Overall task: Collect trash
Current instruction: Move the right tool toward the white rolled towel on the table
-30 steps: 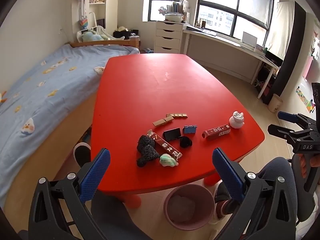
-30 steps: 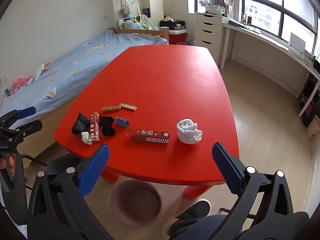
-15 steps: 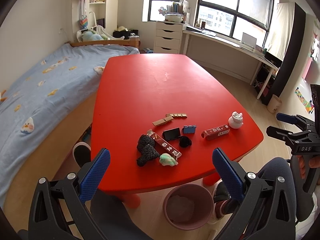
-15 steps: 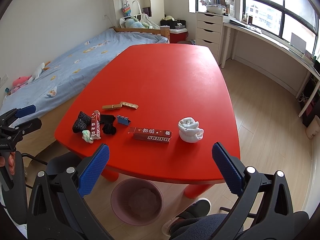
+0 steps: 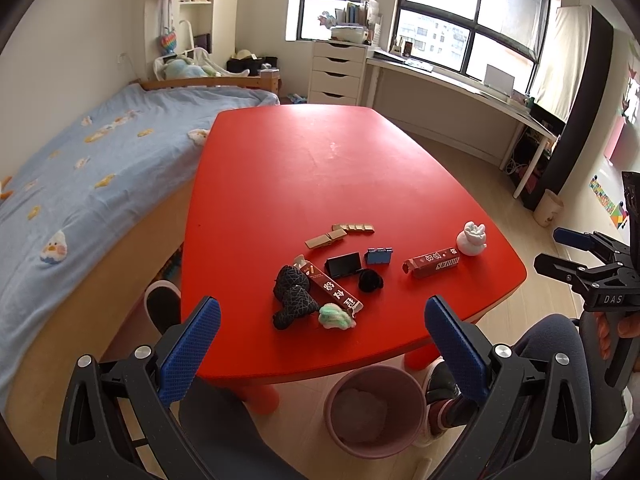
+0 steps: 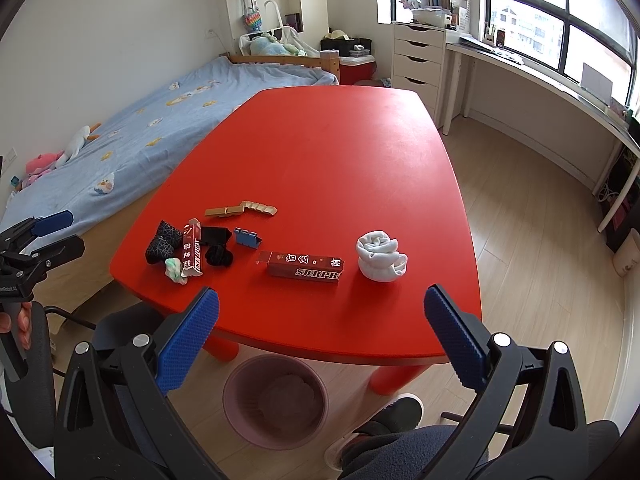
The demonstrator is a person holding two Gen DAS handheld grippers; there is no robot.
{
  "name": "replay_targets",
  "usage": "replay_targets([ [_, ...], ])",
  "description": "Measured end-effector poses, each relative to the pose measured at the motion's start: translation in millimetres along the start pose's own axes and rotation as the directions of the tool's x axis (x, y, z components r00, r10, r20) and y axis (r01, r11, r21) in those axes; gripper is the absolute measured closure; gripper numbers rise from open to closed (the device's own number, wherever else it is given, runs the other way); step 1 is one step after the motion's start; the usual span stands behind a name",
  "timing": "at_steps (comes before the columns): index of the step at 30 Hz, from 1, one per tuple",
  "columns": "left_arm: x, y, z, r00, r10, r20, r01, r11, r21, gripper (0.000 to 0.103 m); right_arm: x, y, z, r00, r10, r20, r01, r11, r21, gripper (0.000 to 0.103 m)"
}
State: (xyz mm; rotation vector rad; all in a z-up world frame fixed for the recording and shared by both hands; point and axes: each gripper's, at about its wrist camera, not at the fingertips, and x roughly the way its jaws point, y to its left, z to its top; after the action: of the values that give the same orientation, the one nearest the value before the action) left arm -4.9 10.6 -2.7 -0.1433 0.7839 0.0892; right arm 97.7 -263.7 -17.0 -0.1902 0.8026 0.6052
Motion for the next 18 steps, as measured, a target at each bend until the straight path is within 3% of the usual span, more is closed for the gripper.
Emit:
replay_targets([
  [18, 3.9, 0.9, -0.6, 1.000, 0.002, -0.012, -0.002, 1.000, -0.011, 0.005, 6.4, 1.3, -5.3, 1.000, 0.004, -0.012, -0.004, 1.000, -0.003, 0.003],
])
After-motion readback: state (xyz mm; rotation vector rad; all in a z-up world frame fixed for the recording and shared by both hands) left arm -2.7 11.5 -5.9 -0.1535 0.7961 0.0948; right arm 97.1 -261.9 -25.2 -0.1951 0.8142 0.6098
